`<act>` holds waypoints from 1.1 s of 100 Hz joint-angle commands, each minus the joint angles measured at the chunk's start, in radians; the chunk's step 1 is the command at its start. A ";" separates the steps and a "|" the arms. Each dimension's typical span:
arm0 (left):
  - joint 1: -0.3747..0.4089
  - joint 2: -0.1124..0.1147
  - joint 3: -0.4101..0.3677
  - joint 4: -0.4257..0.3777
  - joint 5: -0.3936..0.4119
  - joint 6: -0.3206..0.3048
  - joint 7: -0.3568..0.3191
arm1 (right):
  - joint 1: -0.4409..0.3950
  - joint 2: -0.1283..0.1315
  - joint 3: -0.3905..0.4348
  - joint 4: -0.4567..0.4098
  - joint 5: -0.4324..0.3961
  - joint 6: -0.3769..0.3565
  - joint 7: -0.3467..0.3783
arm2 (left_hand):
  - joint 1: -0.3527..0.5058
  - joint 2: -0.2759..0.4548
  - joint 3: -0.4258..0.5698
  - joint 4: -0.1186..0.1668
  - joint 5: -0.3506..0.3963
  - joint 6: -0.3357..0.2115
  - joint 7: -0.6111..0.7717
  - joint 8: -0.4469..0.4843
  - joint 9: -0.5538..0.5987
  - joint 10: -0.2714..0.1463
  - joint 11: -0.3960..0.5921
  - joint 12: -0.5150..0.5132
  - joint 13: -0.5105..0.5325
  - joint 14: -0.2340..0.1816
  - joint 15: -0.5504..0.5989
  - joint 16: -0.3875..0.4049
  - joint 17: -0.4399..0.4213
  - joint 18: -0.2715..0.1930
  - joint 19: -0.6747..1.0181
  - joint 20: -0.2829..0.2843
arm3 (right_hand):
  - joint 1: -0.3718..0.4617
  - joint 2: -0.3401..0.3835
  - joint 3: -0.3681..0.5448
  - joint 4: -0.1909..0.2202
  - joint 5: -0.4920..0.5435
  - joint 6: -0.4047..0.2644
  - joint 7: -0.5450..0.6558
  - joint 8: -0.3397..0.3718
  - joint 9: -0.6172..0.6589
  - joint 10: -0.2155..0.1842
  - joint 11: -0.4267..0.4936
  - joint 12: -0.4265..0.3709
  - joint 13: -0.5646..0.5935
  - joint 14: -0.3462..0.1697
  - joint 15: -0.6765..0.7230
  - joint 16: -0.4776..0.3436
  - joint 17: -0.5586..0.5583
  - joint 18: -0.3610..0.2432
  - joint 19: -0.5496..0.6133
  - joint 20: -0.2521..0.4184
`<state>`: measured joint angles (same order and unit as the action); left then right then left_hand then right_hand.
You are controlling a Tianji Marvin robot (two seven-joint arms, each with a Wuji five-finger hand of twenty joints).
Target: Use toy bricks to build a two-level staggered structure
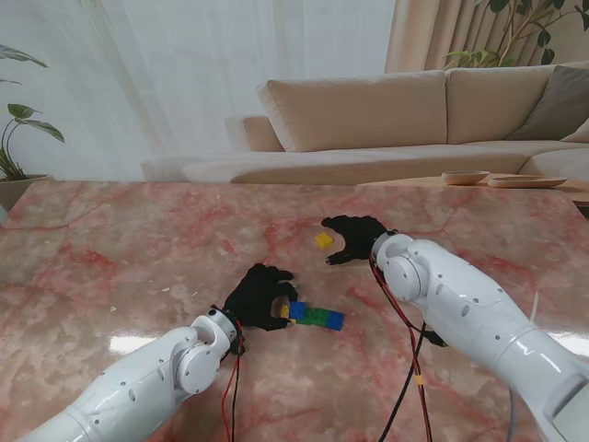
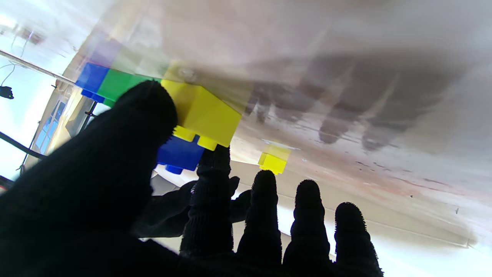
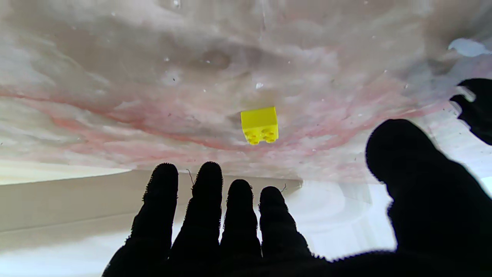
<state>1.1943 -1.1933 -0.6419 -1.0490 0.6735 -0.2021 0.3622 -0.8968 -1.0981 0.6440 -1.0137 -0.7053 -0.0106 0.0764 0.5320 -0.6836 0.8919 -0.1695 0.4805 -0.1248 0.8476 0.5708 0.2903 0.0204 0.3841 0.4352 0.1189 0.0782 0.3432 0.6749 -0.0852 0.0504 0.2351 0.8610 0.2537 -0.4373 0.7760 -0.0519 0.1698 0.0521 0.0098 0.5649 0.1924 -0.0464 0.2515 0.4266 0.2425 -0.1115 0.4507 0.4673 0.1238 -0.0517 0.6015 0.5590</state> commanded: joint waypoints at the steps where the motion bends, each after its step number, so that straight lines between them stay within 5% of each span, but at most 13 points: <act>1: 0.036 0.008 0.015 0.051 0.004 0.006 -0.012 | 0.022 -0.018 -0.011 0.031 0.009 -0.007 0.010 | 0.015 0.025 0.029 0.033 0.012 -0.029 -0.002 0.011 0.002 -0.014 0.016 -0.004 -0.002 0.015 0.002 0.004 -0.009 -0.004 0.004 0.021 | 0.013 -0.011 0.040 -0.022 -0.036 0.019 -0.037 -0.005 -0.037 0.010 -0.051 -0.031 -0.038 -0.015 -0.026 -0.033 -0.008 -0.019 -0.012 0.029; 12: 0.036 0.007 0.014 0.052 0.003 0.007 -0.011 | 0.070 -0.041 -0.076 0.099 0.048 -0.024 -0.007 | 0.016 0.024 0.030 0.033 0.012 -0.028 -0.002 0.011 0.002 -0.014 0.016 -0.004 -0.003 0.015 0.002 0.004 -0.010 -0.004 0.004 0.022 | 0.010 -0.009 0.075 -0.023 -0.029 0.029 -0.053 -0.122 -0.043 0.017 -0.107 -0.046 -0.048 -0.018 -0.049 -0.051 -0.009 -0.022 -0.018 0.035; 15: 0.036 0.007 0.014 0.053 0.002 0.007 -0.011 | 0.082 -0.047 -0.092 0.117 0.057 -0.029 -0.011 | 0.016 0.023 0.030 0.033 0.011 -0.029 -0.002 0.011 0.002 -0.015 0.016 -0.004 -0.002 0.016 0.002 0.004 -0.010 -0.004 0.004 0.022 | 0.009 -0.009 0.087 -0.025 -0.023 0.027 -0.049 -0.217 -0.043 0.018 -0.118 -0.039 -0.049 -0.018 -0.049 -0.051 -0.009 -0.022 -0.019 0.038; 23: 0.035 0.006 0.016 0.055 0.002 0.006 -0.009 | 0.110 -0.063 -0.132 0.158 0.081 -0.037 -0.017 | 0.016 0.024 0.031 0.033 0.011 -0.030 -0.002 0.011 0.001 -0.015 0.015 -0.005 -0.003 0.016 0.002 0.004 -0.010 -0.004 0.004 0.022 | 0.007 -0.012 0.112 -0.021 -0.022 0.018 -0.059 -0.258 -0.047 0.018 -0.122 -0.034 -0.050 -0.018 -0.049 -0.051 -0.009 -0.023 -0.020 0.039; 27: 0.035 0.006 0.016 0.055 0.002 0.005 -0.009 | 0.124 -0.072 -0.150 0.179 0.095 -0.041 -0.018 | 0.016 0.024 0.032 0.033 0.010 -0.029 -0.002 0.011 0.001 -0.015 0.015 -0.005 -0.002 0.014 0.002 0.004 -0.010 -0.004 0.003 0.022 | 0.008 -0.016 0.133 -0.023 -0.012 0.014 -0.055 -0.363 -0.045 0.017 -0.123 -0.019 -0.048 -0.019 -0.048 -0.048 -0.009 -0.024 -0.020 0.042; 47: 0.038 0.007 0.014 0.053 0.000 0.003 -0.010 | 0.182 -0.112 -0.235 0.272 0.149 -0.053 -0.006 | 0.017 0.028 0.033 0.034 0.009 -0.030 -0.003 0.012 0.001 -0.016 0.015 -0.005 -0.002 0.014 0.002 0.003 -0.009 -0.004 0.003 0.023 | -0.006 -0.019 0.204 -0.014 -0.009 -0.018 -0.049 -0.386 -0.041 0.014 -0.095 0.011 -0.054 -0.021 -0.019 -0.030 -0.015 -0.025 -0.023 0.043; 70: 0.038 0.007 0.017 0.056 0.003 0.005 -0.008 | 0.223 -0.153 -0.305 0.363 0.190 -0.071 0.010 | 0.015 0.031 0.034 0.034 0.004 -0.025 -0.006 0.012 0.001 -0.015 0.016 -0.004 -0.002 0.015 0.002 0.004 -0.009 -0.005 0.003 0.023 | -0.021 -0.011 0.213 -0.016 -0.015 -0.031 -0.028 -0.335 -0.039 0.004 -0.033 0.076 -0.048 -0.025 0.021 -0.006 -0.012 -0.027 -0.025 0.045; 73: 0.039 0.007 0.017 0.056 0.003 0.006 -0.007 | 0.227 -0.158 -0.313 0.374 0.196 -0.074 0.014 | 0.011 0.031 0.031 0.033 0.004 -0.025 -0.006 0.012 0.001 -0.014 0.017 -0.004 -0.003 0.013 0.002 0.004 -0.009 -0.005 0.003 0.023 | -0.025 -0.009 0.206 -0.014 -0.023 -0.037 -0.029 -0.241 -0.037 0.001 -0.016 0.080 -0.044 -0.025 0.023 -0.003 -0.011 -0.028 -0.024 0.046; 80: 0.041 0.006 0.016 0.057 -0.001 0.004 -0.008 | 0.233 -0.165 -0.332 0.395 0.206 -0.080 0.028 | 0.011 0.031 0.029 0.033 0.003 -0.025 -0.006 0.012 0.001 -0.014 0.017 -0.004 -0.003 0.013 0.002 0.004 -0.009 -0.005 0.002 0.022 | -0.029 0.002 0.183 -0.022 -0.023 -0.043 -0.023 -0.205 -0.035 -0.001 -0.002 0.084 -0.043 -0.028 0.031 0.002 -0.009 -0.029 -0.023 0.047; 84: 0.041 0.006 0.017 0.056 -0.001 0.004 -0.008 | 0.234 -0.165 -0.339 0.400 0.208 -0.081 0.034 | 0.011 0.033 0.029 0.033 0.003 -0.025 -0.006 0.012 0.000 -0.013 0.017 -0.004 -0.003 0.014 0.002 0.004 -0.009 -0.005 0.002 0.022 | -0.027 0.003 0.176 -0.020 -0.031 -0.052 -0.016 -0.075 -0.035 -0.002 0.014 0.078 -0.043 -0.029 0.039 0.006 -0.008 -0.029 -0.022 0.047; 88: 0.042 0.007 0.017 0.056 0.000 0.003 -0.008 | 0.231 -0.163 -0.340 0.400 0.208 -0.082 0.038 | 0.012 0.036 0.029 0.034 0.003 -0.026 -0.006 0.012 0.000 -0.014 0.017 -0.004 -0.002 0.013 0.003 0.004 -0.009 -0.006 0.002 0.022 | -0.025 0.003 0.172 -0.020 -0.034 -0.055 0.006 -0.012 -0.035 -0.003 0.024 0.081 -0.042 -0.030 0.042 0.007 -0.007 -0.031 -0.019 0.048; 110: 0.041 0.005 0.018 0.059 0.001 0.003 -0.002 | 0.180 -0.102 -0.303 0.300 0.139 -0.051 0.030 | 0.014 0.037 0.030 0.035 0.000 -0.024 -0.008 0.011 0.000 -0.013 0.017 -0.005 -0.003 0.014 0.002 0.004 -0.009 -0.005 0.002 0.022 | 0.000 -0.009 0.135 -0.035 0.019 -0.059 0.061 0.084 -0.023 -0.014 0.109 0.102 -0.016 -0.030 0.065 0.014 0.017 -0.032 0.011 0.061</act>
<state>1.1964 -1.1938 -0.6438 -1.0478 0.6710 -0.2050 0.3689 -0.6872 -1.2213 0.3388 -0.7035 -0.5564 -0.0754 0.1019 0.5320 -0.6633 0.8919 -0.1695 0.4805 -0.1248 0.8471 0.5708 0.2903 0.0204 0.3841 0.4352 0.1190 0.0783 0.3432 0.6749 -0.0852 0.0504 0.2351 0.8611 0.2518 -0.4358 0.9228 -0.0519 0.1711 0.0039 0.0481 0.6166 0.1824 -0.0444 0.3204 0.5022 0.2198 -0.1227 0.4951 0.4483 0.1331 -0.0661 0.5987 0.5860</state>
